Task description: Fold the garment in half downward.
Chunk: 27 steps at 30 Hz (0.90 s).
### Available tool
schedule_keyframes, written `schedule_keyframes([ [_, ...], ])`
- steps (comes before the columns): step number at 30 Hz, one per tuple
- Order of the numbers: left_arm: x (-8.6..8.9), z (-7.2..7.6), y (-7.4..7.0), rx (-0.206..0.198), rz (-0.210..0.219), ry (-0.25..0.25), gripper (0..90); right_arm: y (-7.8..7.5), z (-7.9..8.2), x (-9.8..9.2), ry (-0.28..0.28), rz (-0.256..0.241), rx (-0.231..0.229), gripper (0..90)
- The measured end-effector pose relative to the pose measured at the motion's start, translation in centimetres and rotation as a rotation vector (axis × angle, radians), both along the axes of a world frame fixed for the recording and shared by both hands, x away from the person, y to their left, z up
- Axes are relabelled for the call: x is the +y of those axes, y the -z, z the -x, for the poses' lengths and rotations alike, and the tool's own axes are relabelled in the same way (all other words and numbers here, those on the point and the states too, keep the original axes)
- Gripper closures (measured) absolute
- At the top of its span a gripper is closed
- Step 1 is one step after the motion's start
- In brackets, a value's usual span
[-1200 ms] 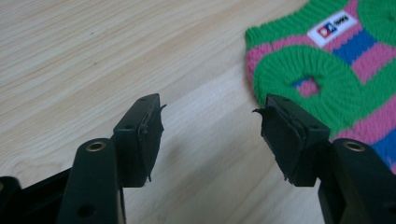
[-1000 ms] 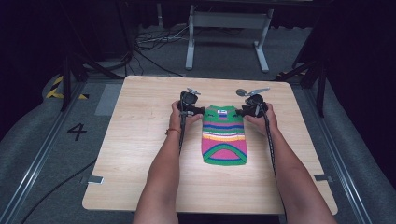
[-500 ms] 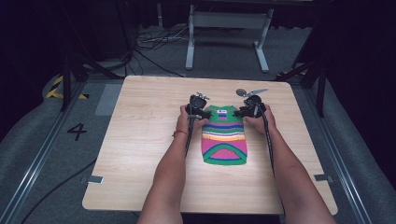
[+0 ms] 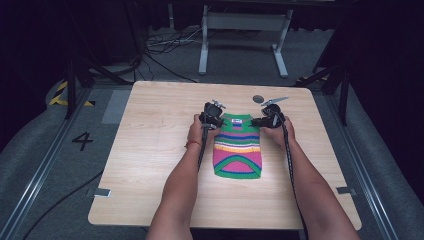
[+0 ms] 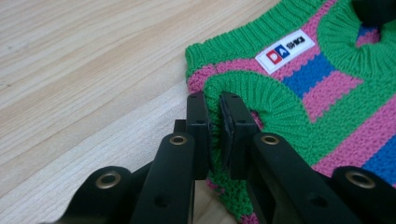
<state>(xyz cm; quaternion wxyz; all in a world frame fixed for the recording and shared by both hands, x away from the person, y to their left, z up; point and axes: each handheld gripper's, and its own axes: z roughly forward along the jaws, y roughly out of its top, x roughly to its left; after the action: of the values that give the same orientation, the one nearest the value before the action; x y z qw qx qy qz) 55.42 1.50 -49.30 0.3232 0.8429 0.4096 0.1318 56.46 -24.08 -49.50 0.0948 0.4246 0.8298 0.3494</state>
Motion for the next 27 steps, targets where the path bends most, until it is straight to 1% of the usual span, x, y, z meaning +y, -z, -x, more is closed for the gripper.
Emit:
schedule_keyframes([
  [2, 0.3, 0.3, -0.3, -0.014, 0.012, 0.007, 83.2, -0.4, 0.2, -0.2, -0.001, -0.027, -0.009, 83.7],
  [4, 0.6, 0.7, -0.6, -0.023, 0.035, 0.009, 83.1, -0.8, 0.5, -0.3, -0.011, -0.033, -0.017, 83.6],
  [5, 0.8, 0.9, -0.9, -0.033, 0.038, 0.015, 83.0, -1.3, 0.7, -0.3, -0.013, -0.048, -0.031, 83.6],
  [6, 0.8, 0.9, -0.9, -0.033, 0.038, 0.015, 82.9, -1.7, 0.9, -0.4, -0.018, -0.070, -0.043, 83.6],
  [7, 1.1, 1.3, -1.4, -0.039, 0.051, 0.028, 82.7, -2.1, 1.2, -0.4, -0.026, -0.077, -0.052, 83.6],
  [9, 1.5, 1.7, -1.9, -0.052, 0.059, 0.042, 82.2, -2.6, 1.6, -0.5, -0.043, -0.097, -0.066, 83.5],
  [12, 2.1, 2.5, -2.6, -0.059, 0.069, 0.072, 82.2, -3.4, 2.6, -0.7, -0.075, -0.115, -0.095, 83.5],
  [13, 2.3, 2.8, -2.8, -0.067, 0.071, 0.081, 82.1, -3.6, 3.0, -0.7, -0.088, -0.115, -0.104, 83.5],
  [14, 2.3, 2.8, -2.8, -0.067, 0.071, 0.081, 82.0, -3.6, 3.0, -0.7, -0.088, -0.115, -0.104, 83.5],
  [15, 2.5, 3.2, -3.1, -0.079, 0.079, 0.094, 82.0, -3.8, 3.3, -0.7, -0.098, -0.113, -0.114, 83.5],
  [16, 2.6, 3.5, -3.3, -0.079, 0.078, 0.101, 81.8, -4.2, 3.7, -0.9, -0.120, -0.128, -0.130, 83.5],
  [18, 2.8, 4.2, -3.7, -0.101, 0.059, 0.147, 80.9, -4.6, 4.5, -1.0, -0.142, -0.128, -0.148, 83.4],
  [20, 3.0, 4.8, -3.9, -0.102, 0.047, 0.168, 80.3, -5.0, 5.2, -1.1, -0.168, -0.133, -0.166, 83.4],
  [21, 3.1, 5.1, -4.0, -0.109, 0.042, 0.184, 80.5, -5.2, 5.5, -1.2, -0.176, -0.130, -0.171, 83.4],
  [24, 3.0, 6.1, -4.3, -0.126, 0.020, 0.229, 81.2, -5.7, 6.5, -1.2, -0.215, -0.144, -0.189, 83.4],
  [25, 3.0, 6.1, -4.3, -0.126, 0.020, 0.229, 81.2, -5.7, 6.5, -1.2, -0.215, -0.144, -0.189, 83.4],
  [27, 2.9, 6.8, -4.4, -0.139, 0.016, 0.250, 81.0, -5.9, 7.6, -1.1, -0.262, -0.134, -0.194, 83.2],
])
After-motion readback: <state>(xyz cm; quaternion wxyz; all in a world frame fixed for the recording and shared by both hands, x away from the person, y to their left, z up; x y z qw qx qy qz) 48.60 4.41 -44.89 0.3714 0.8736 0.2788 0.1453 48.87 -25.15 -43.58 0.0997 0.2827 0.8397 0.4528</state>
